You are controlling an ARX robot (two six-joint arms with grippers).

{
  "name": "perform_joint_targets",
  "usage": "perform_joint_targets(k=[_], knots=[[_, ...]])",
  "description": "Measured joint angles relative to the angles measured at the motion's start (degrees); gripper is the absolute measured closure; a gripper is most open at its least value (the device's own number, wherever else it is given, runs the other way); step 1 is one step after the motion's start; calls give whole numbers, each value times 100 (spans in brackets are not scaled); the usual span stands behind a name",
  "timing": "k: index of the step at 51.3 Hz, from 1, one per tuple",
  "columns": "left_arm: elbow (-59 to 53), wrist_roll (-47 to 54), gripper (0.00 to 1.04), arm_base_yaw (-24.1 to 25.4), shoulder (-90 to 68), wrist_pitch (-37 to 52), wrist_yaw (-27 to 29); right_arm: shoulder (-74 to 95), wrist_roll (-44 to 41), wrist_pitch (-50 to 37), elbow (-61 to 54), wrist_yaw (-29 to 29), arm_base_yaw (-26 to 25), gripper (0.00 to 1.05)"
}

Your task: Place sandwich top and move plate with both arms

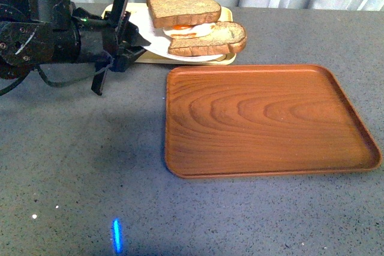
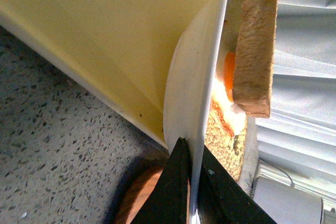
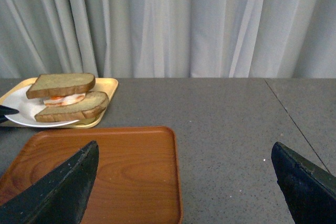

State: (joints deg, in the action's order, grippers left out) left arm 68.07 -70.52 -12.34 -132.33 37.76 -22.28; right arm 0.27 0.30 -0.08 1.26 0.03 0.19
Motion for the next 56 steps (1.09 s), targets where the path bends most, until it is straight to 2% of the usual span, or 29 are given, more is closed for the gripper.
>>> perform_joint_targets(k=[11, 16, 29, 36, 38, 41, 49, 52, 56], knots=[[363, 87, 101, -52, -175, -284, 63, 0, 0, 0, 0, 0, 0, 9], [389, 254, 80, -37, -181, -439, 127, 0, 0, 0, 0, -2, 0, 9], [-400, 514, 43, 293, 245, -101, -68, 0, 0, 0, 0, 0, 0, 9], [-1569, 682, 13, 824, 1211, 684, -415, 0, 0, 0, 0, 0, 0, 9], [-2015, 750, 7, 979, 1567, 1058, -570, 0, 0, 0, 0, 0, 2, 9], [-2420, 892, 9, 1106, 1873, 1359, -664, 0, 0, 0, 0, 0, 0, 9], [-3633, 2573, 33, 1215, 2197, 3071, 885, -2, 0, 0, 0, -2, 2, 9], [-4035, 3289, 42, 1220, 2376, 3493, 1241, 0, 0, 2, 0, -2, 0, 9], [-4426, 3773, 52, 1217, 2651, 3891, 1484, 0, 0, 2, 0, -2, 2, 9]])
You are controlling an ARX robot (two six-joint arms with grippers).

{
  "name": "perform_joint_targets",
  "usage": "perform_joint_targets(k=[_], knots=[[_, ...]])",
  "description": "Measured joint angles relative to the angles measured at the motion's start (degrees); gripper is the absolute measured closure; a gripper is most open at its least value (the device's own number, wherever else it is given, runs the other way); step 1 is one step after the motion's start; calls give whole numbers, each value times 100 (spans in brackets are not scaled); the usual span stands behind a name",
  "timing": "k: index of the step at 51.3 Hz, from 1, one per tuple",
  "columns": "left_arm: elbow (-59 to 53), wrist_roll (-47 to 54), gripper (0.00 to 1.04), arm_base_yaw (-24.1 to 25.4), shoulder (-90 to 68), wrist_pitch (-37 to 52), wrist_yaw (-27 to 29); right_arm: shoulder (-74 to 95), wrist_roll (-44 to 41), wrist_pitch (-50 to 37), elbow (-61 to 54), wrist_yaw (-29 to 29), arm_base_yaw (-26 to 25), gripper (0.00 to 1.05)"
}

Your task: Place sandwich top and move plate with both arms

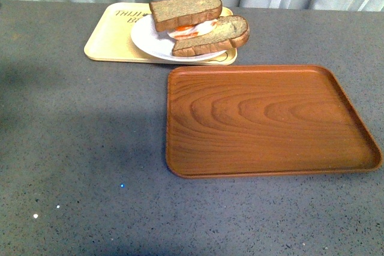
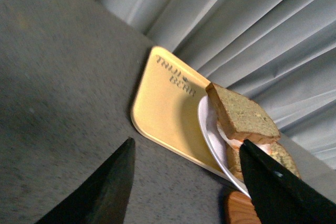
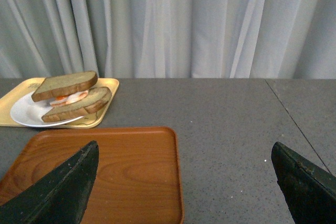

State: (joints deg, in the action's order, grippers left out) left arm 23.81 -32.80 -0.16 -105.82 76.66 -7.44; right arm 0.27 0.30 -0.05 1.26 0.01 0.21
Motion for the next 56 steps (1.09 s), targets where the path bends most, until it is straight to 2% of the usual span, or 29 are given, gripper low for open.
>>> perform_joint_targets(k=[2, 6, 9, 16, 27, 33, 44, 56], knots=[[-240, 382, 60, 0, 197, 210, 184, 0, 0, 0, 0, 2, -2, 9], [-415, 527, 71, 0, 348, 315, 293, 0, 0, 0, 0, 0, -2, 9], [-507, 649, 83, 0, 422, 319, 348, 0, 0, 0, 0, 2, 0, 9], [-1836, 2133, 103, 2, 2114, -131, 741, 11, 0, 9, 0, -15, -4, 9], [-2291, 3038, 103, 2, 3869, -1185, 745, -13, -2, 7, 0, -11, -2, 9], [-2306, 3152, 103, 2, 4592, -1792, 745, -13, 0, 7, 0, -13, -2, 9], [-2299, 3200, 103, 2, 6343, -3620, 743, -11, 0, 7, 0, -13, -2, 9], [-2302, 3215, 103, 2, 7565, -4699, 745, -13, 0, 7, 0, -13, -2, 9]])
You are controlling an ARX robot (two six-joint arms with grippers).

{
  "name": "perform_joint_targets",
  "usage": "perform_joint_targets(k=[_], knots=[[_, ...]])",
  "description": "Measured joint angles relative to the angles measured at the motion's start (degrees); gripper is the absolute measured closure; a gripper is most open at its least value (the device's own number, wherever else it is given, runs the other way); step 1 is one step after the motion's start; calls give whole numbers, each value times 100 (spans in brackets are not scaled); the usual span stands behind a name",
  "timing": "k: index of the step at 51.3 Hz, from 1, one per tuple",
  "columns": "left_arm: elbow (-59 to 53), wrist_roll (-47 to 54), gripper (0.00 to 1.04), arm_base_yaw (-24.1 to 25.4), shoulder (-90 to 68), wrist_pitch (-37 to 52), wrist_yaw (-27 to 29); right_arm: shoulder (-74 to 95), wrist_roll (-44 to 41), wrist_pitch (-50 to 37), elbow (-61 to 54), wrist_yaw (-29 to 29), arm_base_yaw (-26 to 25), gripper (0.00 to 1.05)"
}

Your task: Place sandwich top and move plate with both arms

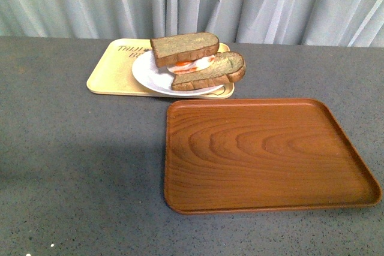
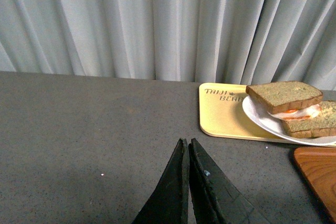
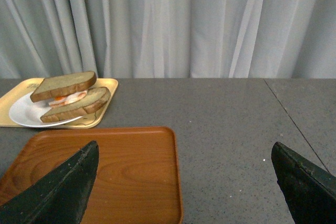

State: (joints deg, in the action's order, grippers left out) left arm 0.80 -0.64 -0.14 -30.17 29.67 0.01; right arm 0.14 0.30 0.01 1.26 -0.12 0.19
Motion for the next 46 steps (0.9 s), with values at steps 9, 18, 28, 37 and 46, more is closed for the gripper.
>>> perform_joint_targets(k=[9, 18, 28, 37, 46], knots=[[0, 2, 103, 0, 520, -492, 0, 0, 0, 2, 0, 0, 0, 9], [0, 0, 103, 0, 1143, -1088, 0, 0, 0, 0, 0, 0, 0, 9], [0, 0, 103, 0, 1528, -1471, 0, 0, 0, 0, 0, 0, 0, 9], [0, 0, 103, 0, 1803, -1742, 0, 0, -2, 0, 0, 0, 0, 9], [2, 2, 103, 0, 2533, -2671, -7, 0, 0, 2, 0, 0, 0, 9]])
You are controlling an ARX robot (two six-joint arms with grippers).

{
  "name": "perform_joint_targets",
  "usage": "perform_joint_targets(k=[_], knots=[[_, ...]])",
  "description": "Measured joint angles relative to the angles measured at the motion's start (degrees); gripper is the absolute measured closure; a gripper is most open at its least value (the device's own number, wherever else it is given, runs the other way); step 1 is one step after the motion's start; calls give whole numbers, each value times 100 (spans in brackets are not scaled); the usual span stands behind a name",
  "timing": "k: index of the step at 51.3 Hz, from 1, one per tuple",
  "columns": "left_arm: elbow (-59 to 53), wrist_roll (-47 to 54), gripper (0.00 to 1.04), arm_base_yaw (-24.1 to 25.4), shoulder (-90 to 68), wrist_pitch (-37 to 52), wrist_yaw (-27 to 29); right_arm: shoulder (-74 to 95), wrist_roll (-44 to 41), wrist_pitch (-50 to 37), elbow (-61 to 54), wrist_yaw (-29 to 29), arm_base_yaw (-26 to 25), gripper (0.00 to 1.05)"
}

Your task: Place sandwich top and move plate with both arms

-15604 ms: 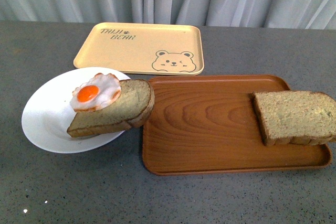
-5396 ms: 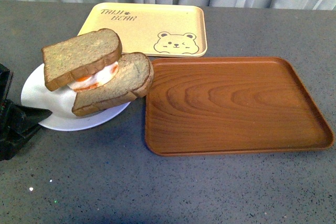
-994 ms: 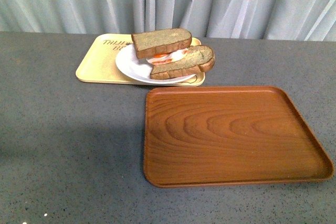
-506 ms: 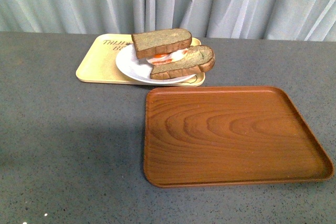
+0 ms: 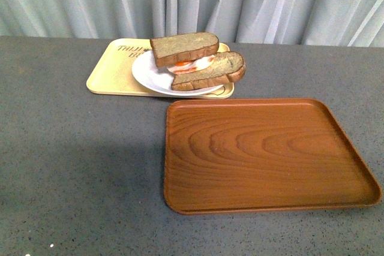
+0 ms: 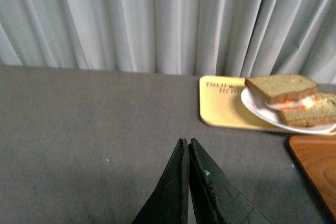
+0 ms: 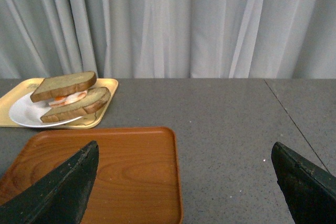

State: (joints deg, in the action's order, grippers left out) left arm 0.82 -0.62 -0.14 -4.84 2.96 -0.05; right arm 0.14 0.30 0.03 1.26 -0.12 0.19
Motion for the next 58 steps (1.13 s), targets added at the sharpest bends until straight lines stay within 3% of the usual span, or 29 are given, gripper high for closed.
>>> perform_joint_targets(k=[16, 30, 34, 42, 58], knots=[[0, 0, 103, 2, 393, -297, 9, 2, 0, 0, 0, 0, -2, 9], [0, 2, 54, 2, 396, -297, 7, 2, 0, 0, 0, 0, 0, 9], [0, 2, 34, 2, 396, -297, 7, 2, 0, 0, 0, 0, 0, 9], [0, 2, 10, 2, 396, -297, 7, 2, 0, 0, 0, 0, 0, 9], [0, 15, 9, 2, 396, -297, 7, 2, 0, -2, 0, 0, 0, 9]])
